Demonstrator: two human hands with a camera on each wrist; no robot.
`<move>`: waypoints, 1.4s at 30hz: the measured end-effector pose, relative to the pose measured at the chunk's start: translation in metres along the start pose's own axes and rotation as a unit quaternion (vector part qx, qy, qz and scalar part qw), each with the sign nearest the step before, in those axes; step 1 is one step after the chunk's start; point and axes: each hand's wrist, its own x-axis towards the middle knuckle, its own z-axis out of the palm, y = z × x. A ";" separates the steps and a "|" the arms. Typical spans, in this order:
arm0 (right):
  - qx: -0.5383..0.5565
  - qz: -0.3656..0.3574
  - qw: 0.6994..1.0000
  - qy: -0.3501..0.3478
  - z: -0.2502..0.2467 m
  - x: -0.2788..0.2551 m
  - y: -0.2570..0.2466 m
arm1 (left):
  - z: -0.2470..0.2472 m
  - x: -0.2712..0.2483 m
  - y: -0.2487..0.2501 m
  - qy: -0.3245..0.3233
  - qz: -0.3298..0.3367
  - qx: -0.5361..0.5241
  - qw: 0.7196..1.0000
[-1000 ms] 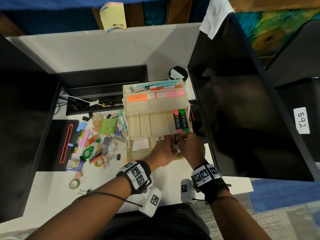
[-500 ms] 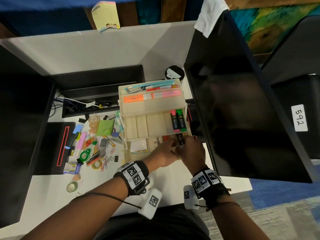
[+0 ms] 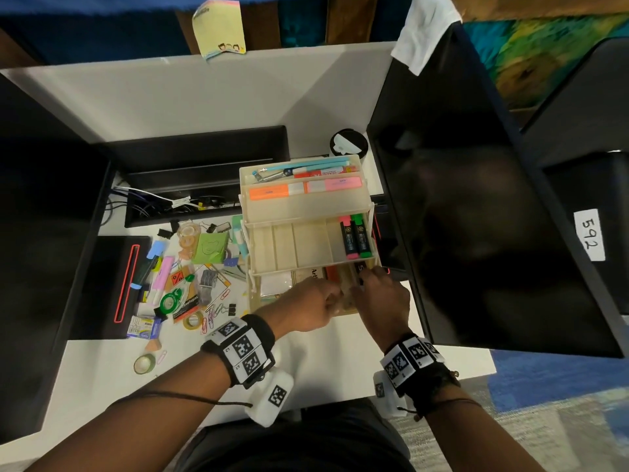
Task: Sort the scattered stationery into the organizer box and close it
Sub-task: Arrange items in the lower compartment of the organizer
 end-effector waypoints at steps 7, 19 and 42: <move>0.006 -0.004 1.000 0.010 -0.006 0.006 -0.007 | 0.015 -0.011 -0.019 -0.048 -0.005 0.082 0.996; -0.004 0.005 1.000 -0.031 0.001 0.026 -0.016 | 0.024 -0.005 -0.020 -0.012 -0.002 0.139 0.990; -0.062 -0.031 0.997 -0.045 -0.019 0.015 0.002 | 0.052 0.029 0.005 0.006 0.024 0.105 0.994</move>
